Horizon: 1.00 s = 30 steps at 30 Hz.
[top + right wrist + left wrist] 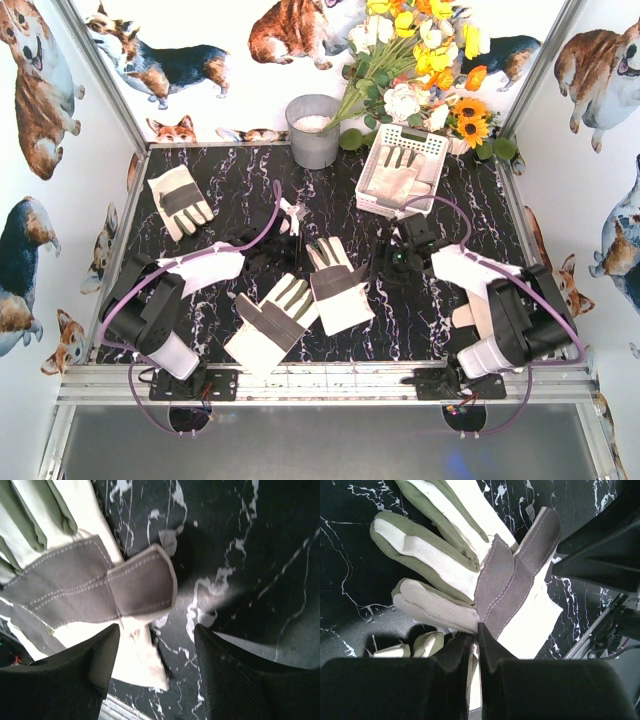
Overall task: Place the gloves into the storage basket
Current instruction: Turn over the glove at the center of the board.
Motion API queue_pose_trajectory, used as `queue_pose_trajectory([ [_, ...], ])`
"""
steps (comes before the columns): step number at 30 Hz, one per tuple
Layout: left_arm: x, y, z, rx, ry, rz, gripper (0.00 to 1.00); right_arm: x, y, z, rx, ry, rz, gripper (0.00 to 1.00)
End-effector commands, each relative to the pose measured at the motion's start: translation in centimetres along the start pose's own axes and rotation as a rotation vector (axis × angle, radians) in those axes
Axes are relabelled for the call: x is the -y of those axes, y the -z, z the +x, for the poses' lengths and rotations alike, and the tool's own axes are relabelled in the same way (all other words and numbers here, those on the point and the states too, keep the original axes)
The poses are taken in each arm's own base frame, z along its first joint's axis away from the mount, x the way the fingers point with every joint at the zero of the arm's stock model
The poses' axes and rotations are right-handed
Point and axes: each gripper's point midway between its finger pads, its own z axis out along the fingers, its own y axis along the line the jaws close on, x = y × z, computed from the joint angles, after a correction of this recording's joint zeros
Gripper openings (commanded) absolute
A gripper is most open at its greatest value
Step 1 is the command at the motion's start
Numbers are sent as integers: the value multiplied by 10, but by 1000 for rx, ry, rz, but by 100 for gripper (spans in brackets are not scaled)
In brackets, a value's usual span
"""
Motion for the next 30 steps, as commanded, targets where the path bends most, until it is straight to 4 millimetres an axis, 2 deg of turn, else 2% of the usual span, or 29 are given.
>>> queue_pose_trajectory([
  [1, -4, -5, 1, -1, -27, -14, 0, -21, -5, -42, 110, 66, -56, 60],
  [5, -5, -6, 0, -5, -33, -28, 0, -21, -13, -42, 96, 45, -60, 51],
  [9, -6, -8, -1, -9, -47, -48, 0, -11, -17, -38, 76, 20, -12, 29],
  [13, -5, -12, -4, -14, -93, -105, 0, 9, -7, -31, 67, -3, 103, 3],
  [14, -2, -13, -6, -10, -108, -114, 0, 14, -4, -30, 70, -3, 130, 0],
  [21, 16, -39, 3, -17, -134, -128, 0, 61, 35, -3, 109, -86, 380, 0],
  [24, 25, -49, 11, -22, -139, -116, 0, 80, 52, 17, 122, -144, 462, 0],
  [27, 32, -58, 22, -40, -155, -115, 0, 83, 61, 32, 145, -211, 455, 0],
  [30, 30, -64, 32, -58, -167, -147, 0, 72, 61, 46, 129, -239, 363, 0],
])
